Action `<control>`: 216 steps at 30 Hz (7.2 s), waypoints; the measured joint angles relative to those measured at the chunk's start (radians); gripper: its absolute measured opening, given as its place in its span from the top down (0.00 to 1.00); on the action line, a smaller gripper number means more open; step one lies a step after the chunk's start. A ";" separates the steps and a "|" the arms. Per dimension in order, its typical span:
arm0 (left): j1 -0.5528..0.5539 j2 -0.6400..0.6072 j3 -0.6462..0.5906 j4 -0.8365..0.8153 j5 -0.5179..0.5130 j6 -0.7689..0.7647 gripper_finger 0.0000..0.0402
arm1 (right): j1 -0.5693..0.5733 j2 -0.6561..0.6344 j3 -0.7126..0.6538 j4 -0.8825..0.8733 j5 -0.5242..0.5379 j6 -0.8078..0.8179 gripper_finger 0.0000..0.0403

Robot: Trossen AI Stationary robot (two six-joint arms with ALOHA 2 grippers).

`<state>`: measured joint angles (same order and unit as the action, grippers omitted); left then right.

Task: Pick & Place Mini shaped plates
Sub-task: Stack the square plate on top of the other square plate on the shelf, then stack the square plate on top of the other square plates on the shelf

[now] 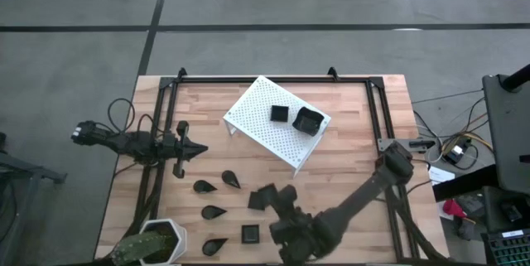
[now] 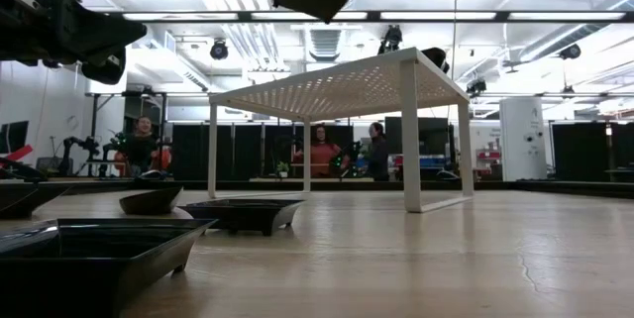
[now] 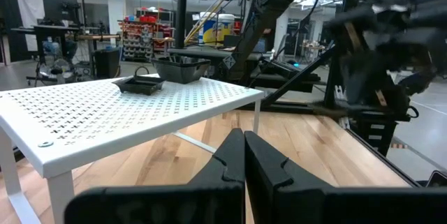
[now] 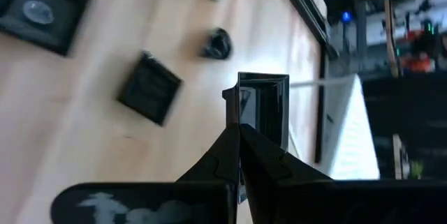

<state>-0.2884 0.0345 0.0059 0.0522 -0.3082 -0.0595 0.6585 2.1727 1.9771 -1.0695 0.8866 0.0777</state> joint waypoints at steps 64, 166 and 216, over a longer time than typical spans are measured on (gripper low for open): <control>0.001 0.000 0.000 0.000 0.000 0.000 1.00 | -0.559 -0.288 -0.236 0.057 -0.118 -0.033 0.98; 0.000 0.000 0.000 0.000 0.000 0.000 1.00 | -0.218 -0.239 -0.424 0.548 -0.532 -0.377 0.82; 0.000 0.001 0.000 0.000 0.000 0.000 1.00 | -0.150 -0.068 -0.645 0.950 -0.349 -0.683 0.84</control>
<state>-0.2886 0.0353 0.0059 0.0523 -0.3084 -0.0597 0.5087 2.1052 1.3319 -0.1196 0.5377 -0.6048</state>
